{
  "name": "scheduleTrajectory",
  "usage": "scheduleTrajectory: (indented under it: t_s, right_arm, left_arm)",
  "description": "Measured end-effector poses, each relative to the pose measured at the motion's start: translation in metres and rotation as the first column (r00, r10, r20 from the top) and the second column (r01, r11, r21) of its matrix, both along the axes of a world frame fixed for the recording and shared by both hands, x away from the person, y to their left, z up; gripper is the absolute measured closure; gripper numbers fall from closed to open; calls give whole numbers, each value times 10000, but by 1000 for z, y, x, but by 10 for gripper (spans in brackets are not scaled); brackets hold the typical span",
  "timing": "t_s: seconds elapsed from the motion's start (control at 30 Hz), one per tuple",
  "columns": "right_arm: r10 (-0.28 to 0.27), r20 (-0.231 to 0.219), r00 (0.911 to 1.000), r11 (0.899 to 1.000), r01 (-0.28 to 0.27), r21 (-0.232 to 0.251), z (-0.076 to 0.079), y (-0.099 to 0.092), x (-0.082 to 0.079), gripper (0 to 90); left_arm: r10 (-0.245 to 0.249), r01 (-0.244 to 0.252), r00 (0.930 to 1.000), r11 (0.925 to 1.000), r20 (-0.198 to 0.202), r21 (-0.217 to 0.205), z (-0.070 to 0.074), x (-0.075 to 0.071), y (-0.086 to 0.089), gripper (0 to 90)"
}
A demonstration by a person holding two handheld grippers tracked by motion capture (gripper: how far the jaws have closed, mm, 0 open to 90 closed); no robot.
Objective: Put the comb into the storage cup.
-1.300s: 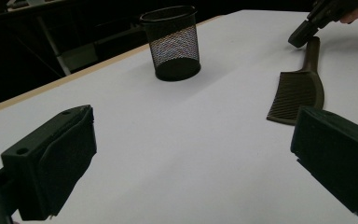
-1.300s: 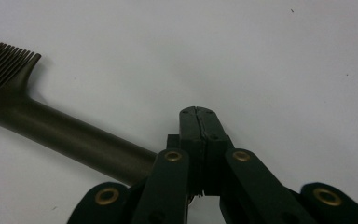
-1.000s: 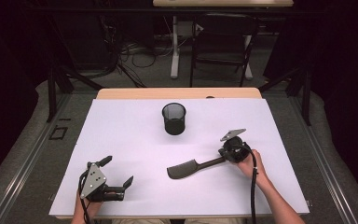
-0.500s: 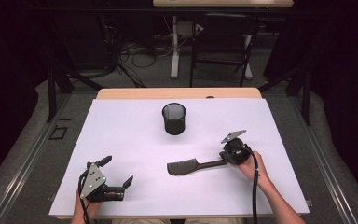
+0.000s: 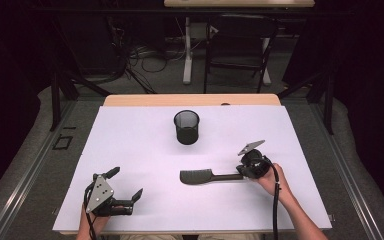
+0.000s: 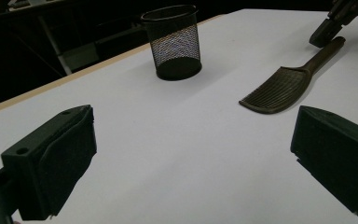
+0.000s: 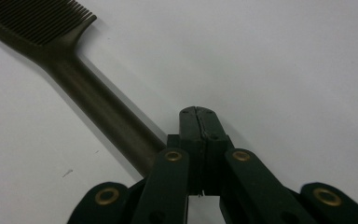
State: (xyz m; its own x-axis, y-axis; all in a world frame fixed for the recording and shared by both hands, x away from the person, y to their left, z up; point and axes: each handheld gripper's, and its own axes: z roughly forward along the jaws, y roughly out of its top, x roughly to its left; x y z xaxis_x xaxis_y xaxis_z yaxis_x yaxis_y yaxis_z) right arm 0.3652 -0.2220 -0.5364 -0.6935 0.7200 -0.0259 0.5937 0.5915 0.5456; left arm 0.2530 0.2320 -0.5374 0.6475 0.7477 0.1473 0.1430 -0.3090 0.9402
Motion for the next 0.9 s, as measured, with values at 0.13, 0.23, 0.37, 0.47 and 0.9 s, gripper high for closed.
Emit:
scheduleTrajectory:
  t_s: [0.13,0.23,0.37,0.47,0.9]
  right_arm:
    - [-38,-209,9998,10000,37,-28,0,0,-2,900]
    - [-10,-309,9995,10000,10,-27,1,0,-3,900]
    - [75,-401,9992,10000,-73,55,2,-2,-5,900]
    - [161,-631,9979,9998,-167,-90,3,-1,-7,900]
    - [475,-889,9949,9988,-486,-106,2,4,-11,900]
  left_arm:
    - [-2,2,10000,10000,7,35,0,0,1,3]
    - [-4,4,10000,10000,8,33,0,0,0,3]
    - [12,-12,10000,10000,18,17,0,0,1,3]
    - [11,-11,10000,10000,4,11,0,0,1,3]
    - [9,-9,10000,10000,13,42,0,0,1,3]
